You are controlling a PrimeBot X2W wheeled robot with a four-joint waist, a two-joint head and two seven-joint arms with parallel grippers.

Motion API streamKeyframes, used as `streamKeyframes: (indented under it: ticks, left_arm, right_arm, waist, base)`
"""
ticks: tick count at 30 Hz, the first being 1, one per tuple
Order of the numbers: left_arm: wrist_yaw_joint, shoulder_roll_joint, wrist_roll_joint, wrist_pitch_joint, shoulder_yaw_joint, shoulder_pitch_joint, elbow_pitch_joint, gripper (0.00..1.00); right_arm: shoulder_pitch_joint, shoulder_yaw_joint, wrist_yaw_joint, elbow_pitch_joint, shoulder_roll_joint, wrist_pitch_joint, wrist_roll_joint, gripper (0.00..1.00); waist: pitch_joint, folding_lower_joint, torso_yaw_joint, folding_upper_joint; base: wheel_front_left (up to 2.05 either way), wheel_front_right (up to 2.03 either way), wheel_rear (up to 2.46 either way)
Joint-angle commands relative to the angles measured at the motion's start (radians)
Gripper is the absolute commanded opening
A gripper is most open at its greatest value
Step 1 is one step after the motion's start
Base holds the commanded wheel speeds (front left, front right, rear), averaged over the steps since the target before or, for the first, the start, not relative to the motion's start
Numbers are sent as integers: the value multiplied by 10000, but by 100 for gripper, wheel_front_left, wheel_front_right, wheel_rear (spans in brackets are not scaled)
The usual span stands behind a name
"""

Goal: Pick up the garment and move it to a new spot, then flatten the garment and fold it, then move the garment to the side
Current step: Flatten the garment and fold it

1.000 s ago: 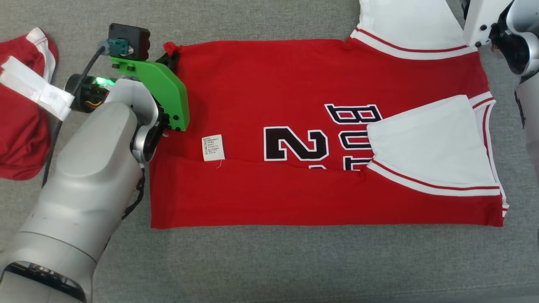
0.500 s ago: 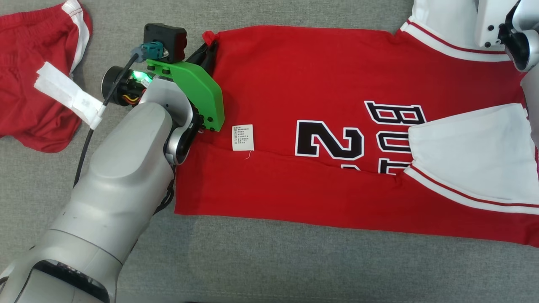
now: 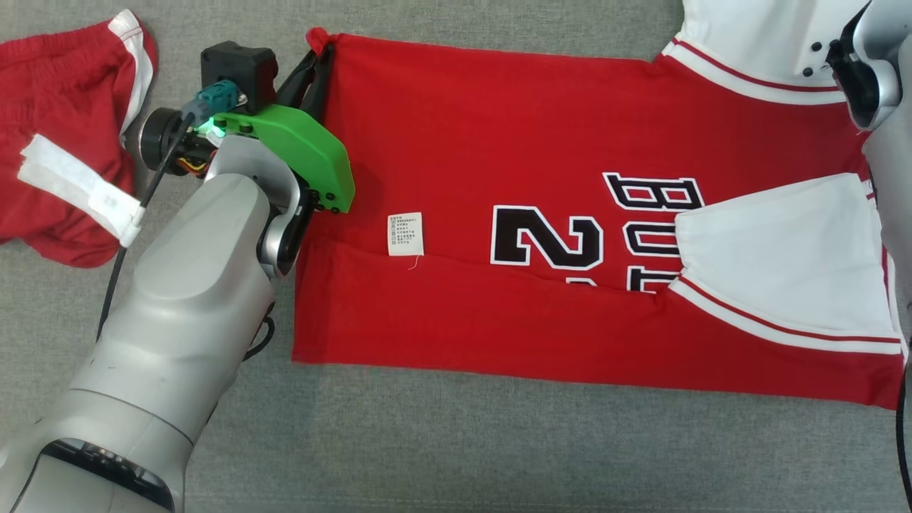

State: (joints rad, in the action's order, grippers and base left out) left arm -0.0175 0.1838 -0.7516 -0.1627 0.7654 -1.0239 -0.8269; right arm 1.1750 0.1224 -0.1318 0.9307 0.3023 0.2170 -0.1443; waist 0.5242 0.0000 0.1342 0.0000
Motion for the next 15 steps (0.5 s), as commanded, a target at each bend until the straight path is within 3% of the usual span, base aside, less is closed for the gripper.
streamKeyframes:
  ticks: [1, 8, 15]
  left_arm:
    - [24, 84, 35, -184, -38, 5, -40, 0]
    - [260, 285, 25, -537, 76, 644, -203, 0]
    - [251, 642, 12, -887, 8, 1799, 198, 0]
  right_arm:
    - [-177, 72, 22, -129, 60, -411, -179, 0]
    - [-1219, 778, 20, -780, 128, -1136, -1614, 0]
    - [-3516, 1819, 20, -2938, 904, -755, -3447, 0]
  waist:
    - [-361, 0, -198, 0]
    - [-1165, 0, -455, 0]
    - [-1940, 0, -661, 0]
  base:
    - [0, 0, 0]
    - [0, 0, 0]
    - [0, 0, 0]
